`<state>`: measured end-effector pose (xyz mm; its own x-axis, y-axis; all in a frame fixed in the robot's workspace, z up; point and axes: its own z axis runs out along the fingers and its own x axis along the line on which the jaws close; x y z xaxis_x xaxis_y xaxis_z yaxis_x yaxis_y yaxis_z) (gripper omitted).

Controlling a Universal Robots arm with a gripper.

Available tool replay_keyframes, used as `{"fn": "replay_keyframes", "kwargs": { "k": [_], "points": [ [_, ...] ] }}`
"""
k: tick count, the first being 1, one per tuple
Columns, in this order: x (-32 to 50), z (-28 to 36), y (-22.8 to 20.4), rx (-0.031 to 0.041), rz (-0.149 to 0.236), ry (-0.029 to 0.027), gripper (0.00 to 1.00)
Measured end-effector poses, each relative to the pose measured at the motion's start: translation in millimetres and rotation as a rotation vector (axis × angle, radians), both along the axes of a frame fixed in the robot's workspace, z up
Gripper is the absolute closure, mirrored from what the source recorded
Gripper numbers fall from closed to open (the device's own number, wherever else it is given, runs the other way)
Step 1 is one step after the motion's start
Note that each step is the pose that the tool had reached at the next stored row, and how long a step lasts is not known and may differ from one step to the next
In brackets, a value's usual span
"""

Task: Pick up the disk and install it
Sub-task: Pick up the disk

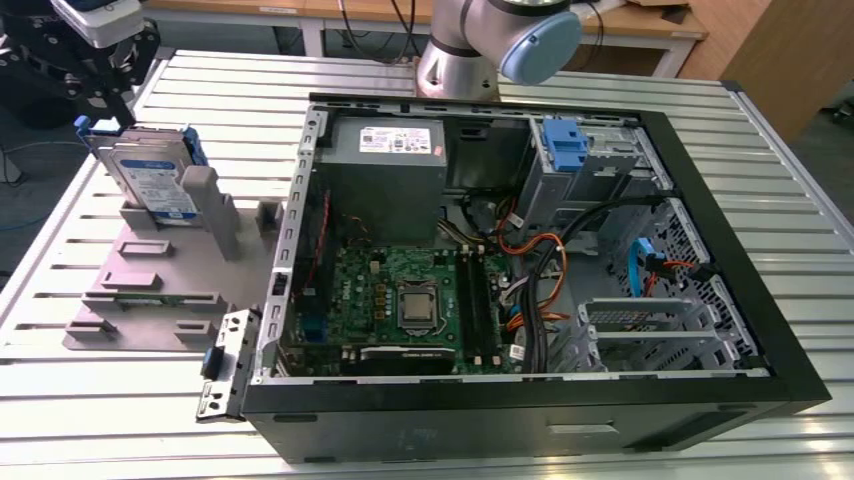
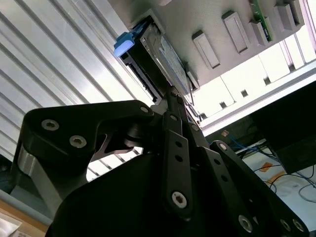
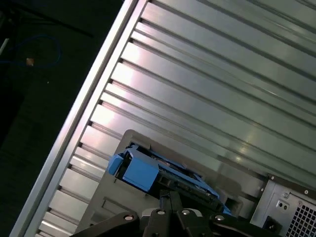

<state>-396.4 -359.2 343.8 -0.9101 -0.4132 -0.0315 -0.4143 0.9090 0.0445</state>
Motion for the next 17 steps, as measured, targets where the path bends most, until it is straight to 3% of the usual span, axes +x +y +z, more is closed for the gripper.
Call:
{"fn": "replay_keyframes", "kwargs": {
  "k": [17],
  "points": [
    [0.0,0.0,0.0,-0.0001,0.13,0.0001,0.89]
  ]
}}
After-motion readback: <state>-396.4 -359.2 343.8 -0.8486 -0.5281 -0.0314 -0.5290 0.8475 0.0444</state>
